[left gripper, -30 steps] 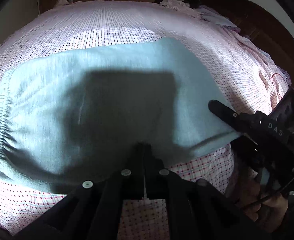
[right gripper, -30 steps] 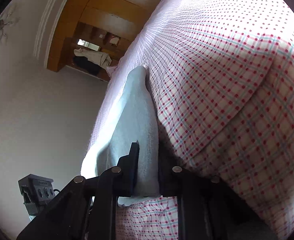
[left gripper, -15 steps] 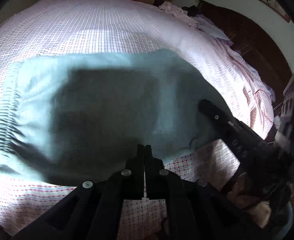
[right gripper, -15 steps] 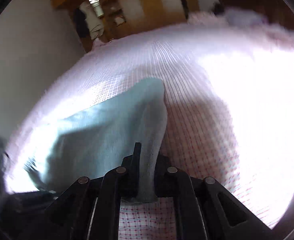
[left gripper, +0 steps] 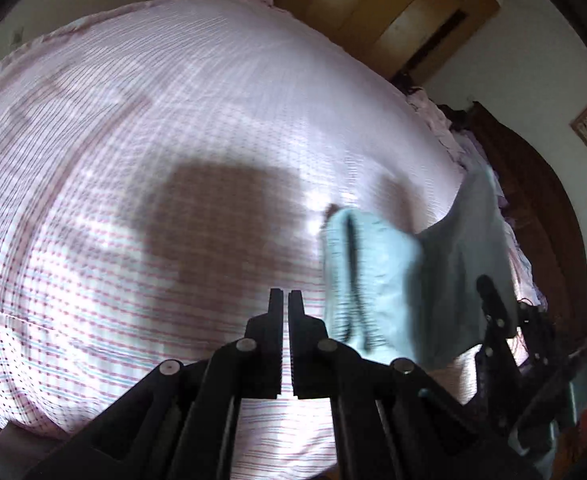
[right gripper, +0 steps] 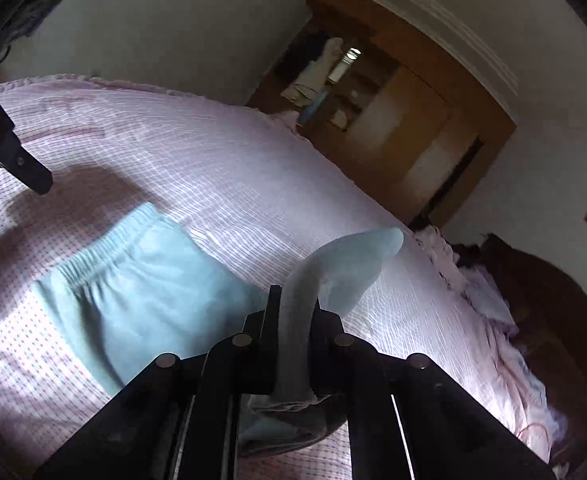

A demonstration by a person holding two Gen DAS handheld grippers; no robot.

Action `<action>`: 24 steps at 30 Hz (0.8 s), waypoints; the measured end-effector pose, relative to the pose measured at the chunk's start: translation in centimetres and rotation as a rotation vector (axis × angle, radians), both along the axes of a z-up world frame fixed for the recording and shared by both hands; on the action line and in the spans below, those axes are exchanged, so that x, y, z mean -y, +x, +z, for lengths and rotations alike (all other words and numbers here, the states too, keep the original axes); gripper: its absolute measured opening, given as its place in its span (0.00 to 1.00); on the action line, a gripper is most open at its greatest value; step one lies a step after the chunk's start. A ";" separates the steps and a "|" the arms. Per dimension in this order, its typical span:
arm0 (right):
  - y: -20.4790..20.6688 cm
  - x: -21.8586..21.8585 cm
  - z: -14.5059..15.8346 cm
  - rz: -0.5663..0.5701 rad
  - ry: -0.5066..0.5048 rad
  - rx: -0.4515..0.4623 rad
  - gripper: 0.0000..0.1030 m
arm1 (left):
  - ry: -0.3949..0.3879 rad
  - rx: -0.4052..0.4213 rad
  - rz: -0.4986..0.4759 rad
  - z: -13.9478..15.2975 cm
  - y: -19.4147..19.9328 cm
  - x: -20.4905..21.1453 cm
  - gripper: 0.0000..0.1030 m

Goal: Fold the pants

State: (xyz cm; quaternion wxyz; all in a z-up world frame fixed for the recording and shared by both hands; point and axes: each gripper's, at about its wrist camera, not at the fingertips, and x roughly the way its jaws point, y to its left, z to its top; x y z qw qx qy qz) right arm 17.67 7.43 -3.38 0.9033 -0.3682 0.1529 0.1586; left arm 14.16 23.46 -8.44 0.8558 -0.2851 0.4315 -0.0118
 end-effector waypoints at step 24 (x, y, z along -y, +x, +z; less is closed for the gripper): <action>-2.1 -1.9 -2.1 0.129 0.363 -0.392 0.16 | -0.155 0.063 -0.133 -2.5 1.4 1.7 0.69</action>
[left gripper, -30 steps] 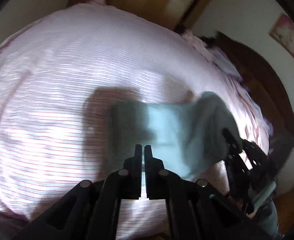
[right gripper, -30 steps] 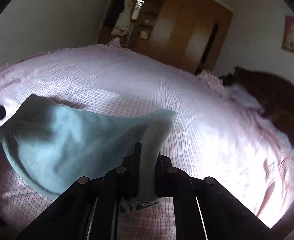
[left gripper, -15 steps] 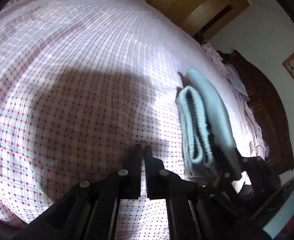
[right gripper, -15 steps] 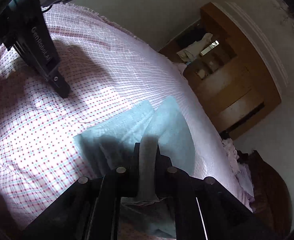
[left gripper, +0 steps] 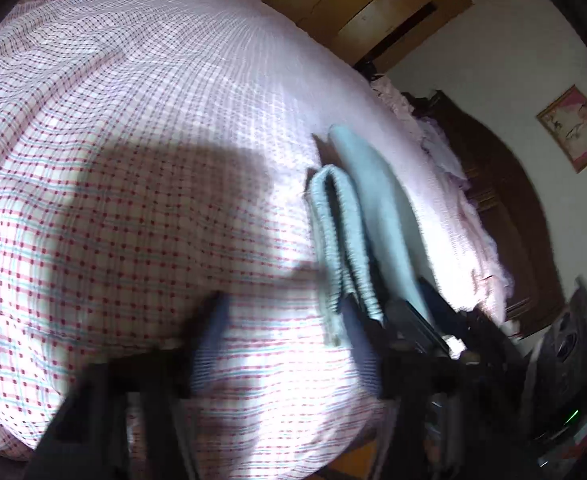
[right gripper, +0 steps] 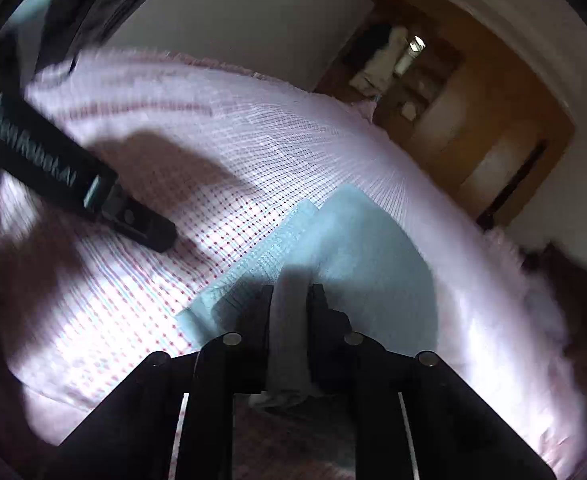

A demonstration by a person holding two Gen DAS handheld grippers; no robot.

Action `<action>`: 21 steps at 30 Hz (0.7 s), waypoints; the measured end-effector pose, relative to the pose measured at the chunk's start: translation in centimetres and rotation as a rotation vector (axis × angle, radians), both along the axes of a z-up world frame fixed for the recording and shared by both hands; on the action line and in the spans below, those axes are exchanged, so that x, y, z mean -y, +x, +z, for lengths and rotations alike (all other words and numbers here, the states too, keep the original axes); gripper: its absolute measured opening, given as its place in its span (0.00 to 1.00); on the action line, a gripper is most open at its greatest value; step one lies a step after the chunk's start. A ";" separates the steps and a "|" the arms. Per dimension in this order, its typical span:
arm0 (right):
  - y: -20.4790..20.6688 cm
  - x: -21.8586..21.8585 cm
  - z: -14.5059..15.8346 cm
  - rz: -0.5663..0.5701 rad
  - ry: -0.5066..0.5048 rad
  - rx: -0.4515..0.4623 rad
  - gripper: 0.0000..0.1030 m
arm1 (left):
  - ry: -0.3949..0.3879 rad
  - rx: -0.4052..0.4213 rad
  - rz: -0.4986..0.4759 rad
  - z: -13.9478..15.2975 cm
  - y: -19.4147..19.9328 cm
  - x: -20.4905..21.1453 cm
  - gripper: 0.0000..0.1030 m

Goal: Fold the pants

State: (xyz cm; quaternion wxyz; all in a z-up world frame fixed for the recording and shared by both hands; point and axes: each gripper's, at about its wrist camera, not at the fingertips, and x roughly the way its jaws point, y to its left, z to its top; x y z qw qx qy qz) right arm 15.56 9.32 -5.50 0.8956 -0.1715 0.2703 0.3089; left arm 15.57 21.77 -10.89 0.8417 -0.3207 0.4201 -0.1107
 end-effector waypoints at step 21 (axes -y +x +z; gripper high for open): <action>2.1 18.7 -4.6 -0.354 0.294 -0.171 0.36 | -0.116 -0.044 -0.130 2.0 7.6 3.4 0.28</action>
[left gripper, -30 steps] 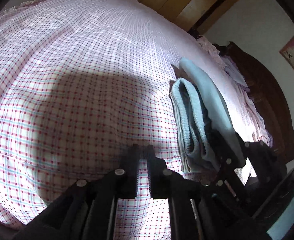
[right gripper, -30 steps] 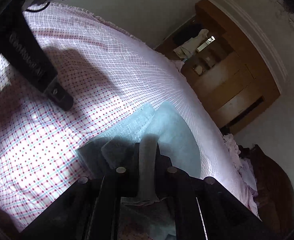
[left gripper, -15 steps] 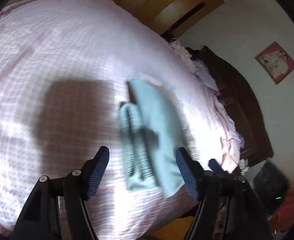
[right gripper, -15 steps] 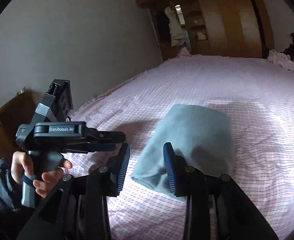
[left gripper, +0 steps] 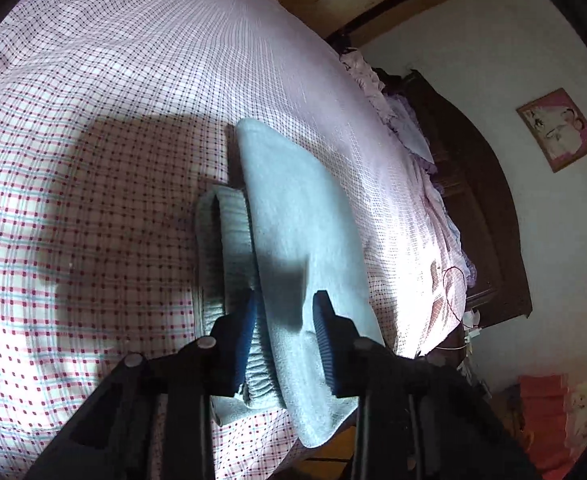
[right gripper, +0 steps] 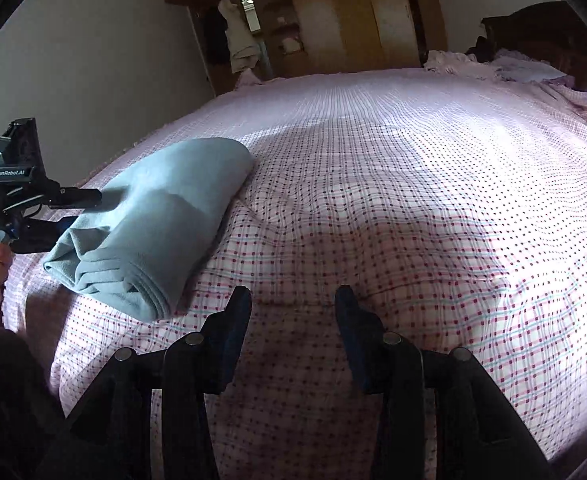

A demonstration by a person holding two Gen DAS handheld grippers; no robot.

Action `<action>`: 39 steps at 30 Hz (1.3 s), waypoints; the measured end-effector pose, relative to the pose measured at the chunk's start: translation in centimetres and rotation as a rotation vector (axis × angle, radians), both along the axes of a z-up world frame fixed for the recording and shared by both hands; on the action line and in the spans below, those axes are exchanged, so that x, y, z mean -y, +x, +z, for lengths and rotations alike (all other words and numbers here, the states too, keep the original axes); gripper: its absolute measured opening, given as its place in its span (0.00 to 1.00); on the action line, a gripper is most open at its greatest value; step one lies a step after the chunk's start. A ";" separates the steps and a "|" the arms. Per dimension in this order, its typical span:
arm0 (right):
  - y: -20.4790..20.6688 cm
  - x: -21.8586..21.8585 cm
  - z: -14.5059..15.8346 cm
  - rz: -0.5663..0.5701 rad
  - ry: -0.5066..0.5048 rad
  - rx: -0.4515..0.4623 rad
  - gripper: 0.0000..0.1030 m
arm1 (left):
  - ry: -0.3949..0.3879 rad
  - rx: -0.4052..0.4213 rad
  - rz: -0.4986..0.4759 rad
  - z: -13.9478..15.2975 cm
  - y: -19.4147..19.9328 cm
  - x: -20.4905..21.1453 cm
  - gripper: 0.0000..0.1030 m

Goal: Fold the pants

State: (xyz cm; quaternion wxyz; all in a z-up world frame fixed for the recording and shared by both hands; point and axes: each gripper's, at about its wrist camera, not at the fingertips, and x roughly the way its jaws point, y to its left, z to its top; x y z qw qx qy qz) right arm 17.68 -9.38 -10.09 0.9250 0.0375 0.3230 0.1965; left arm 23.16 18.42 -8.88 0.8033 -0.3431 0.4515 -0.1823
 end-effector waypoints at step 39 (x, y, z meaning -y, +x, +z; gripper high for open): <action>-3.1 -9.4 0.4 -0.046 -0.263 0.340 0.49 | 0.021 0.122 -0.088 9.2 2.5 6.1 0.09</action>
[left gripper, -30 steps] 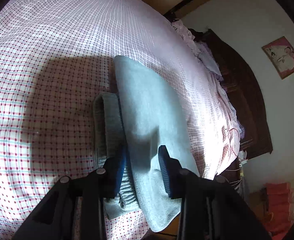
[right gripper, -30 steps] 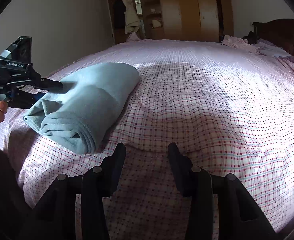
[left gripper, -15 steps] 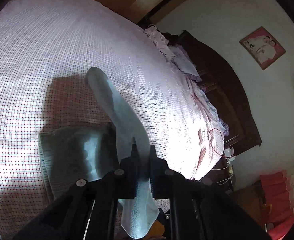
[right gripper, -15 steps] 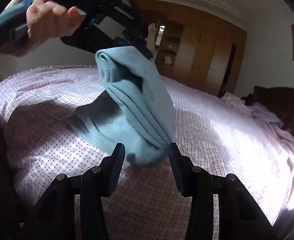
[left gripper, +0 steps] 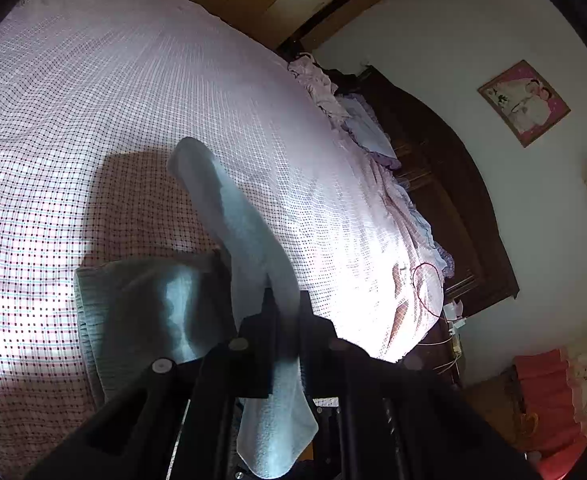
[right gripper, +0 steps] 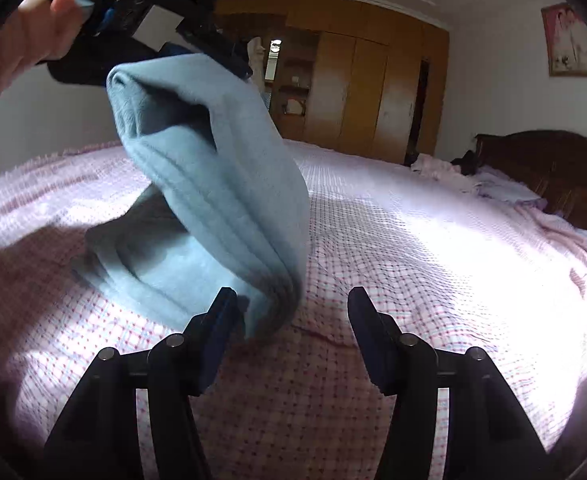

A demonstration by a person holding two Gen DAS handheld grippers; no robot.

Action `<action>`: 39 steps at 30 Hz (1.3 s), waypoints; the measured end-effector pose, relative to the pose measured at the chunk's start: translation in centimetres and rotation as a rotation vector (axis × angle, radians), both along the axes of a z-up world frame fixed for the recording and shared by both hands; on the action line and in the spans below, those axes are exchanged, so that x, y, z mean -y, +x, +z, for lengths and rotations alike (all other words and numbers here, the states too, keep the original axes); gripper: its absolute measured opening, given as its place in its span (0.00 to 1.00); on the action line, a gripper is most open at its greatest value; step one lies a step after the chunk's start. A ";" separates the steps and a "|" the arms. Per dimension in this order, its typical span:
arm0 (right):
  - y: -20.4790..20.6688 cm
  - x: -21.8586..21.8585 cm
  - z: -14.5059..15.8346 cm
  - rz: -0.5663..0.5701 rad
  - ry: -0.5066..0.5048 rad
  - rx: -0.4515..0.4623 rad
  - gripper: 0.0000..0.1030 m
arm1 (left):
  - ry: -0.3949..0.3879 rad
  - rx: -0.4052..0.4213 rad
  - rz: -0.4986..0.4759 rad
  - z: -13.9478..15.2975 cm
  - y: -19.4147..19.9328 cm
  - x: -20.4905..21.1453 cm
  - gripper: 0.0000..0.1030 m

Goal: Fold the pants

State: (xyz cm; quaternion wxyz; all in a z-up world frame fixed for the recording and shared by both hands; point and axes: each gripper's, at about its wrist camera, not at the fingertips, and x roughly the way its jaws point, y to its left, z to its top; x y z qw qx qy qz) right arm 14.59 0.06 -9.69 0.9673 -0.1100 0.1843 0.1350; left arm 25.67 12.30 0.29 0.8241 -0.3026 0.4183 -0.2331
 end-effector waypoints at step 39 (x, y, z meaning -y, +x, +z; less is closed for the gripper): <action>4.0 0.5 2.5 0.313 0.177 -0.355 0.00 | 0.409 -0.019 -0.035 -8.7 -7.5 1.6 0.00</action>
